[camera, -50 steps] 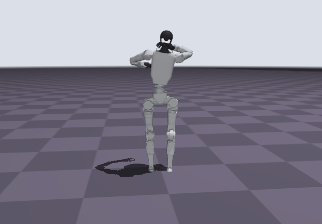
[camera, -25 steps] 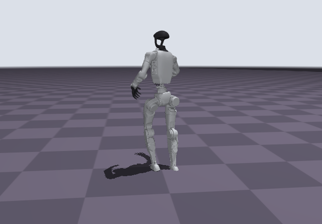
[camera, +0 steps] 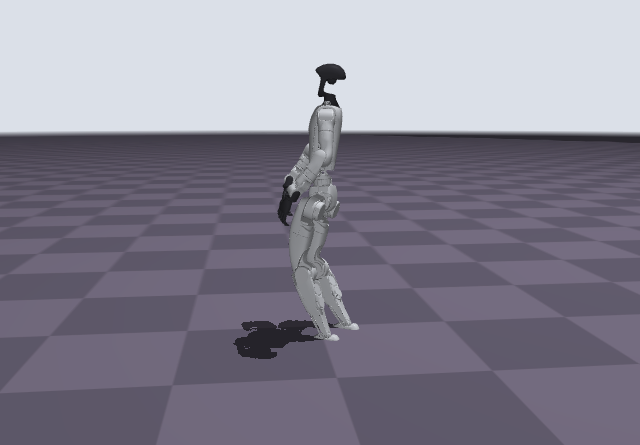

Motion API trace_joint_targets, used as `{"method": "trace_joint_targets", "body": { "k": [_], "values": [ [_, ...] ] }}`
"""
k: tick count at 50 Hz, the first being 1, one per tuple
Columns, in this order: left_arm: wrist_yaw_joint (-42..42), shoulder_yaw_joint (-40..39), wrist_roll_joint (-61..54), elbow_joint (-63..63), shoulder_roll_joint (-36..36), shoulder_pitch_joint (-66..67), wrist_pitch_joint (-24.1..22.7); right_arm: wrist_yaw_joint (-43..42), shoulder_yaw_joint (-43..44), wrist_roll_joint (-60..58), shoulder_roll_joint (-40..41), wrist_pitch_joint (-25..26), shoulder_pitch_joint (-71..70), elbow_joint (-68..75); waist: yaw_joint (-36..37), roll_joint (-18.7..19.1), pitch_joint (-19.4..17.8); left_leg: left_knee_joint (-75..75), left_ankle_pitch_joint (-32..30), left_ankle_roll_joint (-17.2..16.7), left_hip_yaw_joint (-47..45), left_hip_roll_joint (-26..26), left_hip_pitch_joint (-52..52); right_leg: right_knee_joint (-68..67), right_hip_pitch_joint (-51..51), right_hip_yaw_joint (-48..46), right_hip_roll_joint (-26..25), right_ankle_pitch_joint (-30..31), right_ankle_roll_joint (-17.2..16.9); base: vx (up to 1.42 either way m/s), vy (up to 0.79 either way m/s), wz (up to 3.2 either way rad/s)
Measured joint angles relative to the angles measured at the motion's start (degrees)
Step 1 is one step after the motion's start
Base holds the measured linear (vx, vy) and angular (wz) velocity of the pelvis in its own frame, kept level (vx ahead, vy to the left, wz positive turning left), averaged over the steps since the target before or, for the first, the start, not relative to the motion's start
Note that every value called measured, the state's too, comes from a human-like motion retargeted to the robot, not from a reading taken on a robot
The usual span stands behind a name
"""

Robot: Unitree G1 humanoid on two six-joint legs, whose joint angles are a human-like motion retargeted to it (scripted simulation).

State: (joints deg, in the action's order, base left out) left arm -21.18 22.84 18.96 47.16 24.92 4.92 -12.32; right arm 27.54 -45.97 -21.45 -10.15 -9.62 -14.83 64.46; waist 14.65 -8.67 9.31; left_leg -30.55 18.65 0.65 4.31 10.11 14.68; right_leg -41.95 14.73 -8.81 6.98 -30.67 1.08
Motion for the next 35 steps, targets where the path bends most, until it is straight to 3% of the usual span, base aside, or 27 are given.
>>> {"method": "trace_joint_targets", "body": {
  "k": [8,10,13,15,18,20,23,26,30,35],
  "values": [
    [-6.43,-3.05,-2.46,-3.41,1.91,-0.72,1.54,7.32,6.18,3.22,-7.81,3.35,10.86,-0.43,-1.44,-3.89,-1.22,3.26,0.0,-1.84,1.22,1.68,-3.06,-4.28,-0.96,-1.72,2.53,-3.06,1.14,0.04,-0.06,0.58],
    [-8.91,-4.97,-4.55,-6.87,3.72,-0.73,2.65,11.49,9.01,7.04,-12.35,4.87,13.87,-7.51,-2.32,-4.05,-0.5,9.54,-1.78,-2.94,1.74,0.1,-5.71,-0.89,-1.96,-1.66,0.65,-2.19,1.89,0.11,-0.09,0.11],
    [-7.7,-8.13,-7.4,-10.0,4.03,0.29,2.51,13.04,12.99,13.79,-14.83,3.73,16.66,-16.26,-4.36,-4.94,-1.99,6.59,-0.69,-3.8,0.53,0.54,-5.46,-3.7,-1.71,-0.3,1.14,-2.8,1.9,0.02,-0.04,-0.05],
    [-5.91,-11.62,-10.96,-13.88,4.62,1.35,2.48,14.73,16.47,22.9,-18.01,3.67,18.72,-29.34,-6.43,-5.07,-2.95,4.33,0.94,-4.51,-0.48,-0.2,-5.08,-4.04,-1.73,1.44,-0.18,-2.92,2.27,0.05,-0.07,-0.44],
    [-2.59,-16.39,-16.33,-18.99,3.71,3.91,2.04,14.18,21.03,36.88,-20.49,4.14,21.45,-49.59,-9.57,-3.76,-5.07,-6.77,6.02,-4.79,-1.75,-1.59,-3.21,-7.01,-1.94,5.02,-2.83,-2.45,3.12,-0.02,-0.03,-0.69],
    [0.36,-19.74,-20.24,-22.09,3.0,5.46,1.85,12.45,23.38,46.5,-22.12,5.23,23.14,-62.8,-11.97,-1.82,-7.02,-19.94,9.2,-4.19,-4.7,-5.99,-0.71,-9.71,-2.2,7.67,-6.42,-2.14,3.86,-0.05,0.0,-0.84],
    [4.01,-23.3,-23.9,-22.52,0.91,6.95,2.35,9.79,26.19,53.46,-23.02,6.91,25.03,-70.34,-14.74,1.9,-9.17,-33.32,11.45,-3.97,-3.47,-10.38,2.04,-13.55,-1.42,13.04,-13.03,-0.63,4.66,-0.07,0.03,-1.3],
    [5.88,-26.2,-26.56,-17.62,-1.94,6.51,3.63,7.63,29.82,52.1,-23.41,8.63,26.25,-66.46,-15.61,6.91,-10.29,-35.73,15.73,-5.21,5.09,-9.47,2.37,-13.04,-0.98,20.62,-21.38,2.39,4.66,-0.05,0.07,-2.12],
    [6.72,-28.34,-30.86,-4.77,-5.97,4.7,6.28,1.8,35.37,40.99,-20.98,9.36,25.03,-45.33,-16.21,10.93,-10.72,-28.89,19.91,-3.55,16.18,-4.93,-1.12,-10.75,-0.6,31.07,-28.08,4.91,3.2,-0.06,0.11,-2.25],
    [9.08,-30.23,-36.83,15.8,-9.48,0.9,8.98,-11.24,42.0,32.67,-18.56,10.23,18.84,-14.06,-19.9,12.44,-9.18,-18.75,21.7,1.45,12.05,-5.36,-1.68,-8.64,3.07,40.43,-29.94,6.54,-1.55,-0.09,0.19,-1.5]
  ]
}}
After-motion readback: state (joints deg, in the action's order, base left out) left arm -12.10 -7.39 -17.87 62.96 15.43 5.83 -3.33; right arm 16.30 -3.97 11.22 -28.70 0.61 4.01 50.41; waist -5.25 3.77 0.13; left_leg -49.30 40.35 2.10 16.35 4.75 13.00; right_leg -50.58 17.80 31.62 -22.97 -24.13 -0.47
